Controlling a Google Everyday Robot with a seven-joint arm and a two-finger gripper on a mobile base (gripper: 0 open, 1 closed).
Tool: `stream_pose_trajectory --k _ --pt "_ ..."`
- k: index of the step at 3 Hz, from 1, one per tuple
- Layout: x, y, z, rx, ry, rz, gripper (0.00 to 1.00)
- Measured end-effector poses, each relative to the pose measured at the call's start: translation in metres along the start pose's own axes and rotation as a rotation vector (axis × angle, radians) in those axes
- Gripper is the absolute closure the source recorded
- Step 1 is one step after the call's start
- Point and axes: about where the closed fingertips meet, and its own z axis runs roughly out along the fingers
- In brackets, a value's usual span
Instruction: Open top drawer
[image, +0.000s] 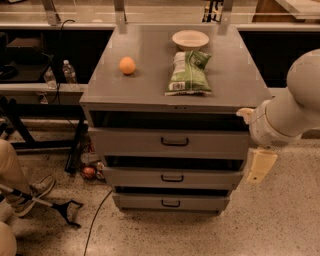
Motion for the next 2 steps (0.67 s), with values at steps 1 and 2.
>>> stream_pose_trajectory --k 1,2 --pt "0.006 -0.001 0.033 -0.001 -0.009 0.009 0.00" --pt "0.009 -0.003 0.070 -0.009 -0.022 0.015 0.00"
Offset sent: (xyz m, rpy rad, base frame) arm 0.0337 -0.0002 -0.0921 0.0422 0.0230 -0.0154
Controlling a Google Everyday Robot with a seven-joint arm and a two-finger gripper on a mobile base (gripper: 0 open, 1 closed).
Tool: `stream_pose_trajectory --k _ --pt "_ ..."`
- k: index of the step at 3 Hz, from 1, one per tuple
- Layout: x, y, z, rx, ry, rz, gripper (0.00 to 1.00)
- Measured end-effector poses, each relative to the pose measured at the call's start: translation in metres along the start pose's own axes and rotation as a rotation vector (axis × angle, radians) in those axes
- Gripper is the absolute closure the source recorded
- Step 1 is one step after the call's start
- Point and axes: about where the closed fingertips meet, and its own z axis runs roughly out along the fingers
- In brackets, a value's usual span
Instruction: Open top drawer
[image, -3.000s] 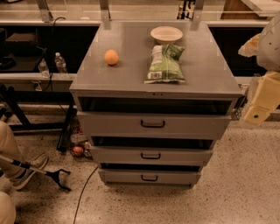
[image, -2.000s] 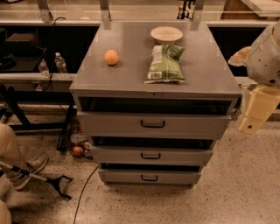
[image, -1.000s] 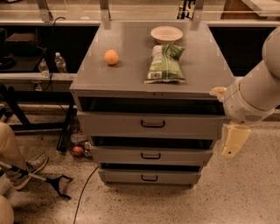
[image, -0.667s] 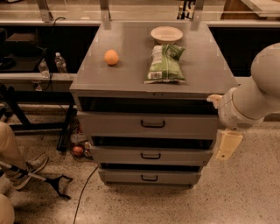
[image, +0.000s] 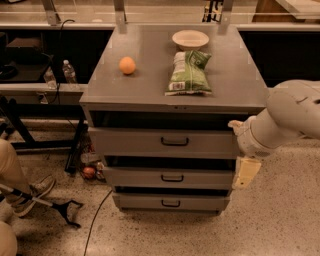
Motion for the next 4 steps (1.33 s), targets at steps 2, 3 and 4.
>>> stream_pose_trajectory --k 2,3,4 --pt "-0.015 -0.023 0.038 0.031 -0.005 -0.041 0.00" --pt "-0.025 -0.039 0.061 0.034 -0.011 -0.068 0.00" --pt "-0.032 -0.049 0.086 0.017 -0.024 -0.086 0.00"
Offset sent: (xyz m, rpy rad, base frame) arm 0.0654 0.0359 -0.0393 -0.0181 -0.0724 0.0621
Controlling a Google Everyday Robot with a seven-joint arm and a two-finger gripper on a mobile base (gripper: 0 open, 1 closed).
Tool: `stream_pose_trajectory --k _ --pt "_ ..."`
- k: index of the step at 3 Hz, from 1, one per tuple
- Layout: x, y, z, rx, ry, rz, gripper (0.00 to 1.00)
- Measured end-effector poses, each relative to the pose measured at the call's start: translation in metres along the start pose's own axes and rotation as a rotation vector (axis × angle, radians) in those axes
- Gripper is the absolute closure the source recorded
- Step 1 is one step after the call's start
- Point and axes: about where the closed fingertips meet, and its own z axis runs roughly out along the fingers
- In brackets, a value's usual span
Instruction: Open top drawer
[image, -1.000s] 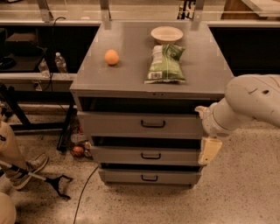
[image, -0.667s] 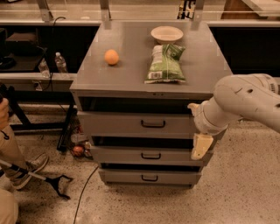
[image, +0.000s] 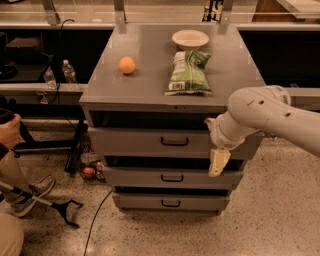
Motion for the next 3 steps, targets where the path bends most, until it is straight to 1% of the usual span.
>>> stream_pose_trajectory --k 1,2,3 --pt "-0.004 -0.007 0.031 -0.037 -0.029 -0.014 0.03" --pt "-0.004 -0.007 0.046 -0.062 -0.051 -0.019 0.26" --pt "-0.003 0.009 0.043 -0.094 -0.072 -0.035 0.56"
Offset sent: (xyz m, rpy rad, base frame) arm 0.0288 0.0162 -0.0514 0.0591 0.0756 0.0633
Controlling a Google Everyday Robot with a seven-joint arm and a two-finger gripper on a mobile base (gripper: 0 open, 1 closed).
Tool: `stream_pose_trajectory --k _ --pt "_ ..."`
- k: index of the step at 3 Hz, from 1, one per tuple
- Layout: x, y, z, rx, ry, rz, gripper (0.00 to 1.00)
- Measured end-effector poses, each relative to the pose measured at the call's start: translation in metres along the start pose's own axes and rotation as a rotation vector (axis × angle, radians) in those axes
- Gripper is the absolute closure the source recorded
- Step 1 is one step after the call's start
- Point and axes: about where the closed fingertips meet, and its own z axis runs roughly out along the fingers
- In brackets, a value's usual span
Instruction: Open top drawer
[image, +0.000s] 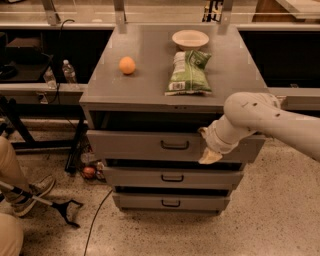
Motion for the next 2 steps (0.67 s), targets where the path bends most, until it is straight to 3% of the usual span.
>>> stream_pose_trajectory --k 2 --pt "0.021 0.053 -0.054 -0.023 -0.015 0.033 1.00"
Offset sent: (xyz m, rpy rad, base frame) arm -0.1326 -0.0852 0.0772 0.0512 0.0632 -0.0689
